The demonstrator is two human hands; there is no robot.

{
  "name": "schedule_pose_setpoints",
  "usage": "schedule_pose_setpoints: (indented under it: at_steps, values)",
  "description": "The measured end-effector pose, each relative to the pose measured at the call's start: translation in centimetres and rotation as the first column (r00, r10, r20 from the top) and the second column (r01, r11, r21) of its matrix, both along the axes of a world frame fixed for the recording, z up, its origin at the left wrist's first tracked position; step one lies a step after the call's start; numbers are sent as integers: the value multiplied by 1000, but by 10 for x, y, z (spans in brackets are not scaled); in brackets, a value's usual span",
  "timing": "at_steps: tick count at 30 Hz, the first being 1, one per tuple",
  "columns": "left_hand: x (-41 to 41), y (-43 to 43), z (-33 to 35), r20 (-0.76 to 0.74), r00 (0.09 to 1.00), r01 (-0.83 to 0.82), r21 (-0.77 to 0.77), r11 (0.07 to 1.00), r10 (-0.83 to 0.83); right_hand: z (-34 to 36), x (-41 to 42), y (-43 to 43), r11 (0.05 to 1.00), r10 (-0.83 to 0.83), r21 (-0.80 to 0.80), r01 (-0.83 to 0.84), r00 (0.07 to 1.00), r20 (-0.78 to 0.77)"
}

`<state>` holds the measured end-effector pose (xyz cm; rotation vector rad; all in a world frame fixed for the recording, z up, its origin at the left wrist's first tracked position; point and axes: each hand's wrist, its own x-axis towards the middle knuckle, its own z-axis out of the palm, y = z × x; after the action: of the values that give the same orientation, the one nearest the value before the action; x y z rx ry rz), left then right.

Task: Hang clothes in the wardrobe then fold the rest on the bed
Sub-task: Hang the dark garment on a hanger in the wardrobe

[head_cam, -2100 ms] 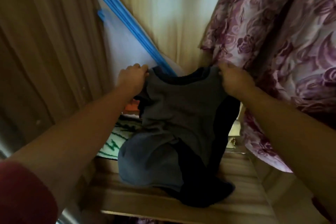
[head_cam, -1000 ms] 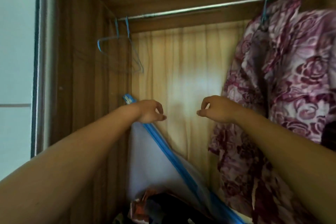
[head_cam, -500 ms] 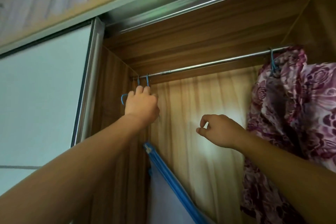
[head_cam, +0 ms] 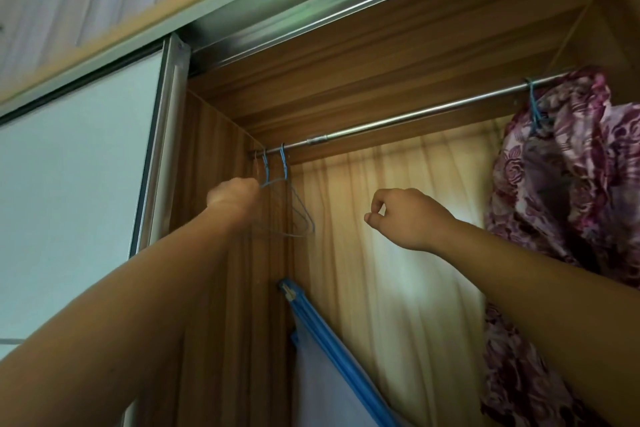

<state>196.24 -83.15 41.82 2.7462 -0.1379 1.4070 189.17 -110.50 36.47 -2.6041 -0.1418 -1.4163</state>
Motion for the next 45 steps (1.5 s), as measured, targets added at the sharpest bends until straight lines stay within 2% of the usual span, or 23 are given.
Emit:
schedule_pose_setpoints:
  at_steps: [6, 14, 22, 27, 31, 34, 38, 41, 45]
  values:
    - [8, 1, 4, 41, 984, 179, -142, 974, -175, -3, 5, -1, 999, 28, 20, -28, 1000, 0]
    - [0, -15, 11, 55, 959, 283, -275, 919, -279, -11, 7, -6, 994, 102, 53, -101, 994, -29]
    - [6, -51, -22, 47, 942, 332, -292, 897, -333, -32, 12, -11, 948, 229, 236, -213, 973, -40]
    - [1, -56, -5, 112, 927, 374, -365, 853, -358, -32, 19, 2, 922, 305, 266, -283, 951, -43]
    - [-9, -61, -14, 95, 920, 390, -322, 863, -380, -35, 20, 6, 896, 334, 316, -312, 942, -16]
    - [-20, -69, -48, 72, 891, 449, -280, 849, -448, -39, 20, 14, 804, 424, 463, -373, 906, -6]
    - [-34, -91, -125, -62, 837, 527, -175, 832, -544, -34, 19, 22, 579, 531, 690, -434, 843, 85]
    - [-41, -110, -194, -203, 823, 532, -50, 845, -531, -46, 26, 13, 519, 495, 791, -324, 868, 31]
    - [-49, -122, -264, -302, 715, 630, -114, 768, -631, -95, 38, -12, 395, 479, 909, -130, 874, -83]
